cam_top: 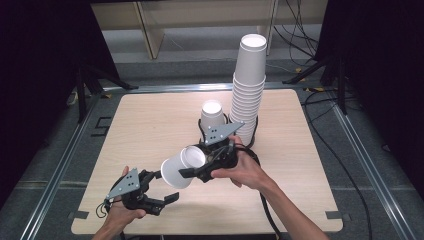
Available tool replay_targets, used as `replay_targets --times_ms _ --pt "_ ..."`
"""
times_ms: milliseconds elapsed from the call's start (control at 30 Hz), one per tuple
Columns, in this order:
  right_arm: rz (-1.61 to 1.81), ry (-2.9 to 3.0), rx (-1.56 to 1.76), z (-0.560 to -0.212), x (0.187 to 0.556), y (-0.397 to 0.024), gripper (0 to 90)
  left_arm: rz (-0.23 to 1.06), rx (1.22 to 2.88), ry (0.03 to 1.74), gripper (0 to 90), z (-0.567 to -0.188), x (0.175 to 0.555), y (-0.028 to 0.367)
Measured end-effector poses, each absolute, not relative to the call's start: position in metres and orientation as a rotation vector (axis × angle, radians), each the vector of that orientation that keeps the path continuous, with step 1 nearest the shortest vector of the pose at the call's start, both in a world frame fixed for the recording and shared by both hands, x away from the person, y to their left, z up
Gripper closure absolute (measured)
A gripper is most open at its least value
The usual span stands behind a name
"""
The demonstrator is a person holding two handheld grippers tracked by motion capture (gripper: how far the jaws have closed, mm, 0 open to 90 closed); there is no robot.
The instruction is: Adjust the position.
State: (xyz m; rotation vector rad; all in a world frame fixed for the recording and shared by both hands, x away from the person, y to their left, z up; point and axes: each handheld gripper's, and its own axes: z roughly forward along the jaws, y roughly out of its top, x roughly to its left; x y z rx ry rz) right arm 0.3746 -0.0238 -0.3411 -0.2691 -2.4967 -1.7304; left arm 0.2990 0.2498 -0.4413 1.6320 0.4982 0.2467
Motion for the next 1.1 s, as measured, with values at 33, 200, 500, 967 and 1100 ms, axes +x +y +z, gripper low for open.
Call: replay_targets --times_ms 33,200,500,967,1100 --pt "-1.730 -2.497 -0.269 -0.341 0.375 -0.024 23.4 0.247 1.632 0.498 14.8 -0.441 0.299 0.250" --pt "-1.752 -2.453 -0.276 -0.342 0.375 -0.023 23.4 0.243 1.608 0.527 14.8 -0.439 0.300 0.252" --pt "-1.730 -2.451 -0.256 -0.347 0.374 -0.018 23.4 0.259 1.607 0.513 13.5 -0.438 0.298 0.249" --pt "-1.695 -2.415 -0.226 -0.358 0.371 -0.008 23.4 0.298 1.613 0.522 1.2 -0.437 0.296 0.247" --pt "-1.670 -2.396 -0.240 -0.359 0.367 -0.005 23.4 0.298 1.612 0.500 3.1 -0.436 0.295 0.246"
